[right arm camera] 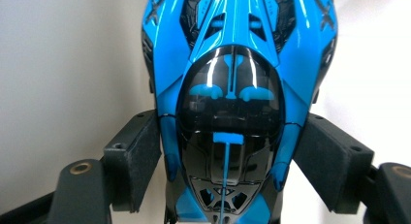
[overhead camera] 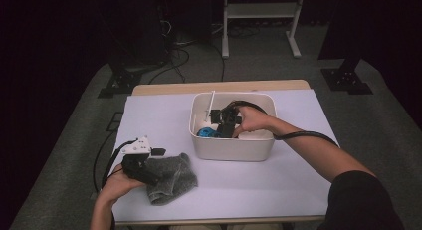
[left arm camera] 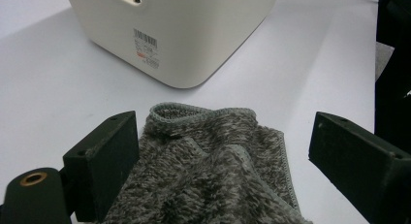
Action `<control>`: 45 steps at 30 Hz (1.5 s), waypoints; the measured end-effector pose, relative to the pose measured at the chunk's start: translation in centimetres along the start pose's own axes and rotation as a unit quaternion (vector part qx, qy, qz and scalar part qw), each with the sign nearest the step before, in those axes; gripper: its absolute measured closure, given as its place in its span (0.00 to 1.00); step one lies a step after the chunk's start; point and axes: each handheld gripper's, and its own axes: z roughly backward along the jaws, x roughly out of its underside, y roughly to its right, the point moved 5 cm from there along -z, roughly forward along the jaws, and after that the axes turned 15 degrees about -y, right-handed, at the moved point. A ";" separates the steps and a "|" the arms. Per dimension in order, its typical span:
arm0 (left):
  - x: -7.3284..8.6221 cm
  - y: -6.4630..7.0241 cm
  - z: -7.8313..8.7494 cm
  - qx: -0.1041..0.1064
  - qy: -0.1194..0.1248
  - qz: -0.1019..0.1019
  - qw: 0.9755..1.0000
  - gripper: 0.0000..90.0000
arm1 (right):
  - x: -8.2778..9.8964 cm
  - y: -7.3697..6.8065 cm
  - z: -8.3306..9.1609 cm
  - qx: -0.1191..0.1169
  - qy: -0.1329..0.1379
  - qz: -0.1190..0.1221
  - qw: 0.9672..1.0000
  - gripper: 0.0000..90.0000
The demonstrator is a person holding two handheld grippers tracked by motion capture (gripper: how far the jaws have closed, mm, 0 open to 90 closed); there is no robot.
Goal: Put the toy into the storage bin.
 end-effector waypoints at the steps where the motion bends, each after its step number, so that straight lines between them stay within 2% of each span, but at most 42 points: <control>1: 0.0 0.0 0.0 0.000 -0.001 0.000 1.000 0.11 | 0.0 0.0 0.1 -0.001 0.004 -0.001 1.000 0.28; 3: 0.0 0.0 0.0 0.001 -0.001 -0.002 1.000 0.11 | -0.1 0.1 0.8 -0.012 0.026 0.002 1.000 0.25; 4: 0.0 0.0 0.0 0.001 -0.001 -0.002 1.000 0.11 | -0.1 0.1 1.1 -0.004 0.031 -0.001 0.999 0.24; 6: 0.0 0.1 0.0 0.002 -0.001 -0.002 1.000 0.11 | 0.0 0.0 1.5 -0.010 0.036 -0.001 0.999 0.27; 9: 0.0 0.1 0.0 0.002 -0.001 -0.002 1.000 0.11 | 0.3 0.0 1.9 -0.003 0.040 -0.003 0.999 0.26; 13: -0.1 0.1 0.0 0.002 0.001 -0.002 1.000 0.11 | 0.6 -0.1 2.6 -0.008 0.058 -0.010 0.998 0.26; 21: -0.2 0.3 -0.2 0.003 -0.001 -0.006 1.000 0.11 | 1.8 -0.4 4.2 -0.011 0.075 -0.023 0.997 0.27; 27: -0.2 0.3 -0.1 0.004 -0.002 -0.006 1.000 0.11 | 2.8 -0.8 6.1 -0.007 0.101 -0.033 0.994 0.28; 36: -0.5 0.4 -0.1 0.004 0.005 -0.009 1.000 0.11 | 4.4 -1.4 7.9 0.002 0.120 -0.042 0.992 0.28; 45: -0.4 0.4 0.2 0.002 0.007 -0.010 1.000 0.11 | 6.2 -2.0 9.9 0.010 0.149 -0.056 0.987 0.29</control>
